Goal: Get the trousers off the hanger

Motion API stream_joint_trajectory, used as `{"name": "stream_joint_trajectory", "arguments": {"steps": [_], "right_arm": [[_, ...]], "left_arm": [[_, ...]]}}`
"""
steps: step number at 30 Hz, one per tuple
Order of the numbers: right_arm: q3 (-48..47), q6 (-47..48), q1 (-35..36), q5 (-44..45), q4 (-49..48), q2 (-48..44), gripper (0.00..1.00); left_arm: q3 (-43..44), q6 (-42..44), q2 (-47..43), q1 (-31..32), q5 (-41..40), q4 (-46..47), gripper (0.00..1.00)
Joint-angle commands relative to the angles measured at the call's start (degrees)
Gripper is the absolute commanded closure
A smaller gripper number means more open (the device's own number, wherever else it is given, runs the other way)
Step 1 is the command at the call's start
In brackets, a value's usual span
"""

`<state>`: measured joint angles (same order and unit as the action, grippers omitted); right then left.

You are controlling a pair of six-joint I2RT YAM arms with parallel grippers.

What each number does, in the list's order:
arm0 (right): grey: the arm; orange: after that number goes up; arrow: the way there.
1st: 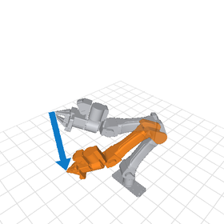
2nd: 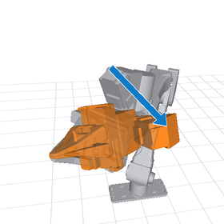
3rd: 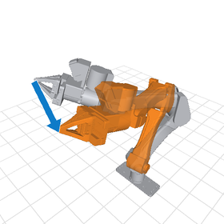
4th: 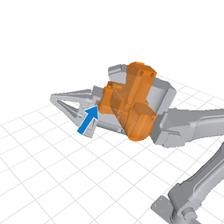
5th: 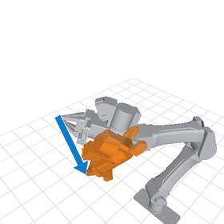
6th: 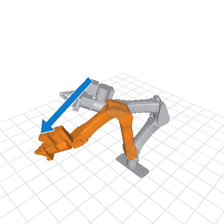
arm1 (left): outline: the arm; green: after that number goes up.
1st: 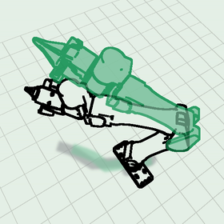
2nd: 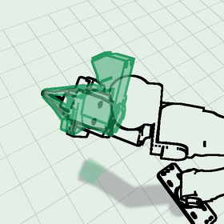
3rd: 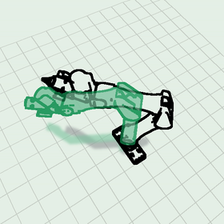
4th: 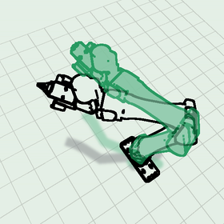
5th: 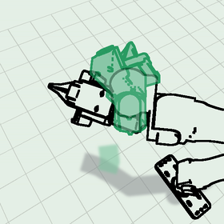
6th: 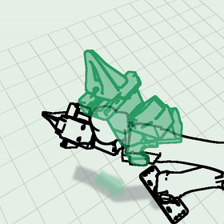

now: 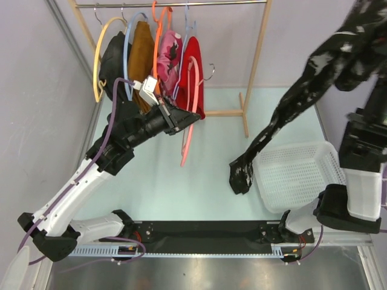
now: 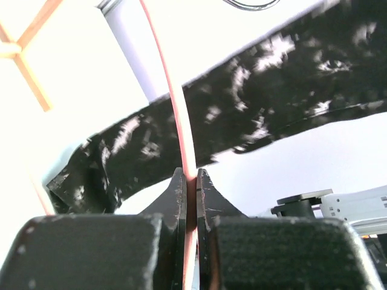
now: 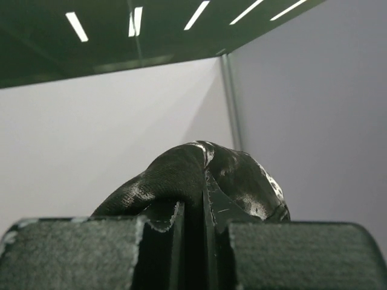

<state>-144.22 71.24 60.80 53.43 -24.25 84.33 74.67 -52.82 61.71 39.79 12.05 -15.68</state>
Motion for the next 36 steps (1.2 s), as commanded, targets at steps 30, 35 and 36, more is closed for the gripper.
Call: {"name": "stream_joint_trajectory", "arguments": {"steps": [30,35,36], "right_arm": [[111.1,-5.7,-13.5,41.8,-39.1,-46.3,1.0],[110.2,-8.6,-14.2,47.6,-39.5,-42.6,1.0],[110.9,-10.8,-13.1,47.7,-39.5,-42.8,1.0]], "left_arm": [[-1.3,3.3,-2.2,0.9,1.2,4.5,1.0],[-1.9,3.0,-2.3,1.0,1.9,5.1,1.0],[-2.2,2.9,-2.4,0.9,2.1,5.3,1.0]]}}
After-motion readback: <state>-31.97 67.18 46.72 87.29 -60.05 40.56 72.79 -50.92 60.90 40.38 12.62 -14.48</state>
